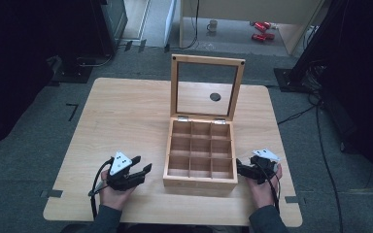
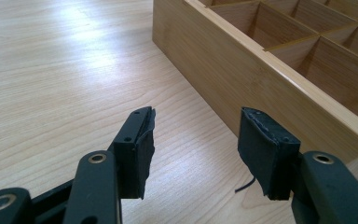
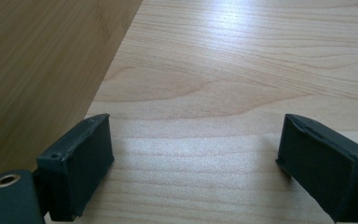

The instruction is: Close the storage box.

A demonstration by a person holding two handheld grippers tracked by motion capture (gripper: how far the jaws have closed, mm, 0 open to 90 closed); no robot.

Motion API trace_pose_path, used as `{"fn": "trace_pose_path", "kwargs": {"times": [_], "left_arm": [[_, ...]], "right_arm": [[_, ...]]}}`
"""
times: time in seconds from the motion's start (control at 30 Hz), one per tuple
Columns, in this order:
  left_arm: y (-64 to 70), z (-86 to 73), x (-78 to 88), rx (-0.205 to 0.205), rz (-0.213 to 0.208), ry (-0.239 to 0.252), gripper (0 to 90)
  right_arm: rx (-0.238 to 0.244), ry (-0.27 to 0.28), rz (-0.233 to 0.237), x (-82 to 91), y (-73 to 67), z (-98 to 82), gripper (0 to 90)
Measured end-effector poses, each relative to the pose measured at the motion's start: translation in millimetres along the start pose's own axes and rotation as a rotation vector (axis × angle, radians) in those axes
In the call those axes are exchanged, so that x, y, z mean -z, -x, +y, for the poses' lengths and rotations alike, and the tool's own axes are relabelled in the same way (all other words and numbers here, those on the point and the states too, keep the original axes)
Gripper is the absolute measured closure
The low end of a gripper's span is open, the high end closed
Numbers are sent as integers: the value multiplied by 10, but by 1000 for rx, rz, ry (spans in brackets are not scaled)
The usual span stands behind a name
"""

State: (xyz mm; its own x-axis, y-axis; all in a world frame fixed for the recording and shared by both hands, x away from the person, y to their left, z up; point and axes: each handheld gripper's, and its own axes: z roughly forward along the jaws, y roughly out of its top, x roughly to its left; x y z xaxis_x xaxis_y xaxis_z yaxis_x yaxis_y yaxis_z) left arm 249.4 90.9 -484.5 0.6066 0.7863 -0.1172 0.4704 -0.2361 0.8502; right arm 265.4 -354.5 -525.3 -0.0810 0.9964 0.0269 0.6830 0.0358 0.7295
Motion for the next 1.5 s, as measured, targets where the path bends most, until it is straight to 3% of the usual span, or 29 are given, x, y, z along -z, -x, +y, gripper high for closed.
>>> {"fn": "trace_pose_path", "kwargs": {"times": [0.23,0.37,0.77,0.93,1.1,1.3,1.5], "left_arm": [[37,32,12,-31,-1,-6,458],[36,49,24,-25,-8,-1,458],[-46,284,85,-29,-5,18,457],[-79,376,85,-18,-11,33,458],[-107,468,97,-23,-17,45,458],[-132,568,111,-40,-16,53,458],[-152,615,107,-37,-17,62,459]], "right_arm": [[-7,0,-5,6,-10,-5,96],[-12,1,-13,10,-16,-10,97],[-9,2,-11,20,-23,-19,106],[-22,-20,-17,81,-10,3,271],[-26,-14,31,202,26,35,362],[7,21,63,415,38,122,384],[45,39,66,561,57,214,406]]}}
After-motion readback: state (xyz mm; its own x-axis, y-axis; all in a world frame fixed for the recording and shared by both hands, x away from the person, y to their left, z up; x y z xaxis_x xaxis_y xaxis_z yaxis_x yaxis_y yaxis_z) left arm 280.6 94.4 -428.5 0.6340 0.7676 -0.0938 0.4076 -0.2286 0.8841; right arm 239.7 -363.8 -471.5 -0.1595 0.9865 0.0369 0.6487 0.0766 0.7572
